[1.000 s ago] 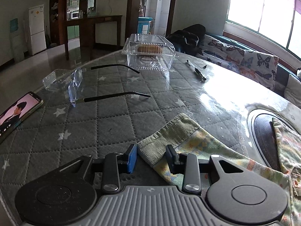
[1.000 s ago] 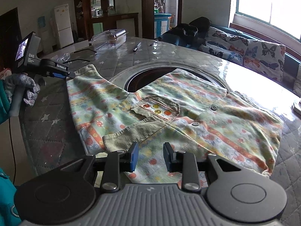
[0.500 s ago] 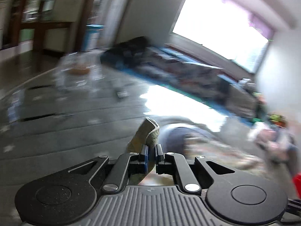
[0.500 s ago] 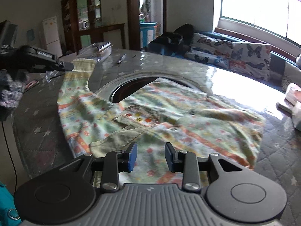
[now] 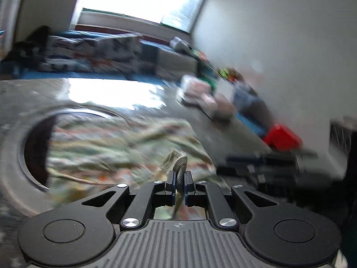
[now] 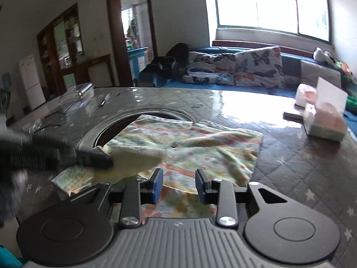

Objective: Fold clothes
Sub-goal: 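Fold the held hem over the shirt with the left gripper while the right gripper grasps the hem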

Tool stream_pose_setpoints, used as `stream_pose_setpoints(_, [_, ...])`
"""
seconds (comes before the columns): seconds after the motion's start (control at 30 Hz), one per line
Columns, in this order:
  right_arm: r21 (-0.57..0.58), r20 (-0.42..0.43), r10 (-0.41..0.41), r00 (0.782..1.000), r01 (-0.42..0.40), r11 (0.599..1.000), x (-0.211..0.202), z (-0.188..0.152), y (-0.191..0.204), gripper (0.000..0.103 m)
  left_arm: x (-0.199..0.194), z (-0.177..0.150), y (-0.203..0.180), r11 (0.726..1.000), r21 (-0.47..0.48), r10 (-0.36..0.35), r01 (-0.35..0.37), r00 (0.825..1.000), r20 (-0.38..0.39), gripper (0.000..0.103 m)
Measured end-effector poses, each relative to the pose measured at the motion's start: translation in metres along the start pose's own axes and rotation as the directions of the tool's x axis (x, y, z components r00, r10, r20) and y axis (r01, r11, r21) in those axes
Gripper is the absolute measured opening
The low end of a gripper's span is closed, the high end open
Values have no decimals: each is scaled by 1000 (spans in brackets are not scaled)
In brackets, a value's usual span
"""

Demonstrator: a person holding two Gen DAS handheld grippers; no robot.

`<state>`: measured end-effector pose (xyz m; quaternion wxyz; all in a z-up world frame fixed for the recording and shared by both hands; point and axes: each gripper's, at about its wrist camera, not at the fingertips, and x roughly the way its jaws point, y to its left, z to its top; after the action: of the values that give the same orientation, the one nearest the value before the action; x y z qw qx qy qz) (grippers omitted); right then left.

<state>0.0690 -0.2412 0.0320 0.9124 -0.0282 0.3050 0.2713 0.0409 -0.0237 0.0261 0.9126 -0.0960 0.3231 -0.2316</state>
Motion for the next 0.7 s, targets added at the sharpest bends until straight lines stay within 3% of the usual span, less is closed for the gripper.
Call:
stream_pose_setpoints(0.17, [38, -42, 28, 999, -27, 999, 10, -4, -6, 31, 16, -18, -11, 998, 68, -6, 12, 995, -98, 17])
stream_pose_setpoints(0.3, [41, -86, 51, 995, -48, 998, 24, -11, 0, 31, 9, -22, 1, 997, 82, 7, 1, 995, -100, 38])
stream_pose_setpoints(0.37, [48, -112, 63, 992, -58, 997, 32, -14, 3, 31, 4, -20, 10, 996, 82, 26, -18, 996, -87, 38])
stream_pose_setpoints(0.53, [55, -161, 73, 984, -65, 996, 48, -22, 6, 31, -19, -14, 47, 990, 34, 140, -139, 990, -29, 43])
stream_pose_setpoints(0.7, [66, -192, 73, 979, -62, 996, 59, -28, 10, 30, -39, -13, 86, 963, -35, 266, -266, 964, 2, 43])
